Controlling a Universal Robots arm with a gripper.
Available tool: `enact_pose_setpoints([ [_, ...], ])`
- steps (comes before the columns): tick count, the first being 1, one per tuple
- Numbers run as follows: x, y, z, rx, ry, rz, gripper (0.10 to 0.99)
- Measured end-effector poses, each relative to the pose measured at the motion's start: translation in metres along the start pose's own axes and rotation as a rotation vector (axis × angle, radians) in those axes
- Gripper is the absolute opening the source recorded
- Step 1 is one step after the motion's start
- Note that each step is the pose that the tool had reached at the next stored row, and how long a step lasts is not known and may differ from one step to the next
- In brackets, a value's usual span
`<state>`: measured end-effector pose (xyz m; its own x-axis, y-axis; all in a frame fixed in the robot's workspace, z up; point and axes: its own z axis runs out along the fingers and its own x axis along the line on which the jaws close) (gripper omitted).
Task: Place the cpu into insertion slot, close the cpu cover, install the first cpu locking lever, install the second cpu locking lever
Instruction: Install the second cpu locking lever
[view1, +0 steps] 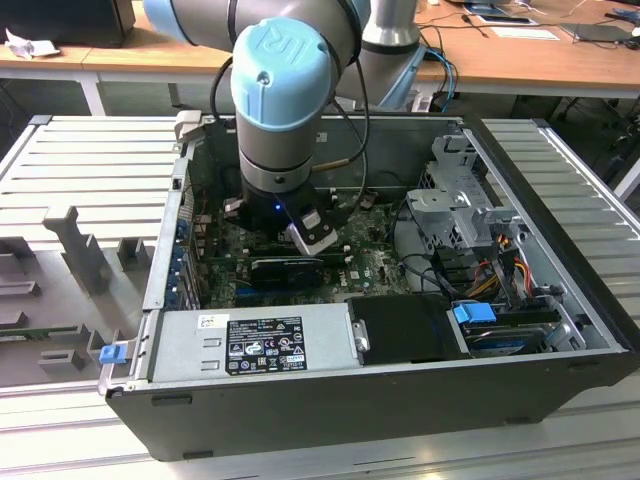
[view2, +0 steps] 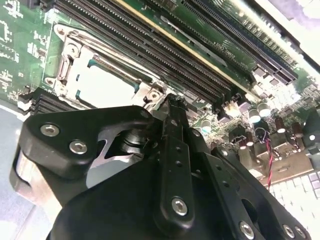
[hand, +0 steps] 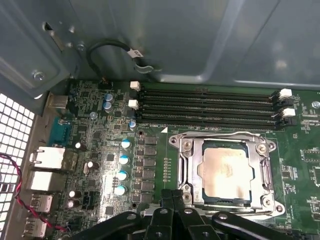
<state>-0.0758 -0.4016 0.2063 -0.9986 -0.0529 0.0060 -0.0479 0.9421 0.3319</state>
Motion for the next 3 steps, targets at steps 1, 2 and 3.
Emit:
enact_pose_setpoints([
  [1,0.0000,0.0005,-0.0014,0.000,0.0000,0.000,0.106],
  [2,0.0000,0.0010,-0.0028,0.000,0.0000,0.000,0.106],
  [3,0.0001,0.0021,-0.0059,0.000,0.0000,0.000,0.106],
])
